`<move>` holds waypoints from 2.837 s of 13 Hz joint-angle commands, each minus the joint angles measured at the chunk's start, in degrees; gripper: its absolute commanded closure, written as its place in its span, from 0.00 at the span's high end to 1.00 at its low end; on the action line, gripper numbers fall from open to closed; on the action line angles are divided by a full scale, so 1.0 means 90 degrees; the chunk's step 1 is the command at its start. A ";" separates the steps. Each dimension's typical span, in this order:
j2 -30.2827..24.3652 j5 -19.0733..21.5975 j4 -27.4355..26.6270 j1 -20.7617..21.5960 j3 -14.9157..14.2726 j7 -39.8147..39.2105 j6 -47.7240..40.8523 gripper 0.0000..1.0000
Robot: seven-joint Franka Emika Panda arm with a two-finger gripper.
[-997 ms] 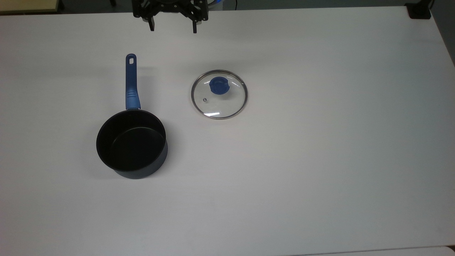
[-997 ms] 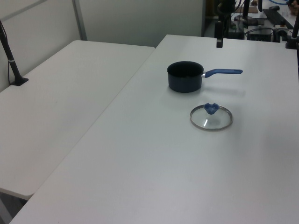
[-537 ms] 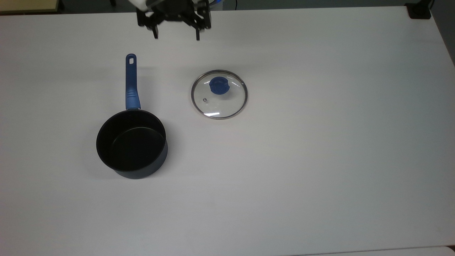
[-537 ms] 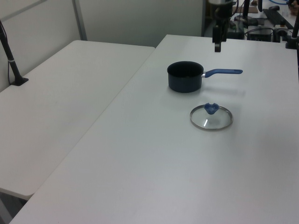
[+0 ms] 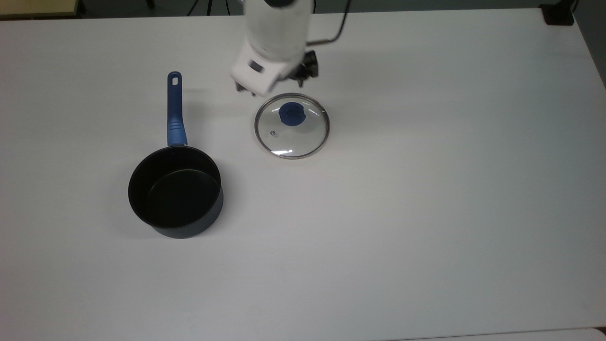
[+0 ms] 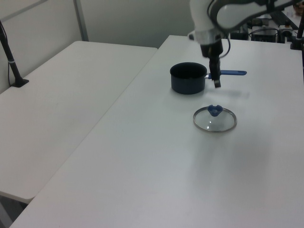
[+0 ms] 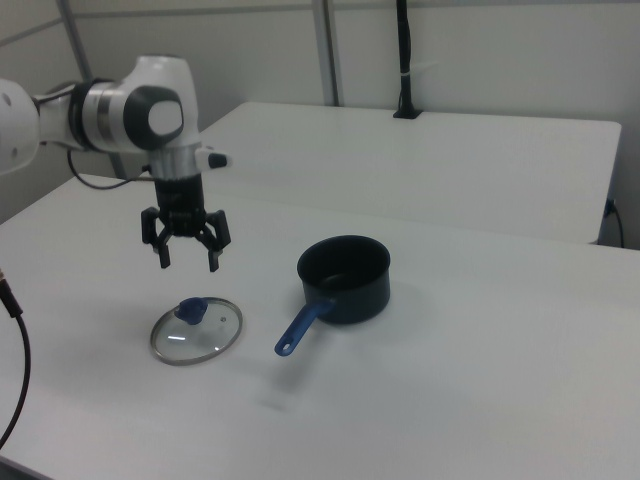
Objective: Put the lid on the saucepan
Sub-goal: 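Lower the gripper onto the blue knob of the glass lid, then close the gripper on the blue knob and lift the lid, then carry the glass lid over the dark saucepan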
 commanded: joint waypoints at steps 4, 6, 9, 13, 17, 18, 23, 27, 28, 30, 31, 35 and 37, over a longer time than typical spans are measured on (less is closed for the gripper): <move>0.0143 -0.0190 -0.0703 0.0354 -0.0047 -0.0131 0.0833 0.89; 0.0250 -0.0375 -0.0831 0.0442 -0.0047 -0.0142 0.1078 0.89; 0.0532 -0.0560 -0.0831 0.0519 -0.0047 -0.0142 0.1108 0.89; 0.0680 -0.0581 -0.0831 0.0579 -0.0047 -0.0103 0.1381 0.81; 0.0680 -0.0581 -0.0802 0.0608 -0.0047 -0.0073 0.1371 0.63; 0.0670 -0.0571 -0.0792 0.0608 -0.0047 -0.0083 0.1352 0.56; 0.0583 -0.0552 -0.0753 0.0598 -0.0096 -0.0151 0.1254 0.49; 0.0193 -0.0473 -0.0314 0.0510 -0.0115 -0.0366 0.0659 0.49; 0.0056 -0.0464 -0.0314 0.0491 -0.0115 -0.0366 0.0649 0.49; -0.0110 -0.0464 -0.0304 0.0442 -0.0125 -0.0366 0.0552 0.49; -0.0179 -0.0464 -0.0285 0.0394 -0.0116 -0.0366 0.0503 0.49; -0.0199 -0.0454 0.0037 0.0082 -0.0135 -0.0512 0.0200 0.47; -0.0092 -0.0396 0.0397 -0.0318 -0.0164 -0.0552 0.0190 0.46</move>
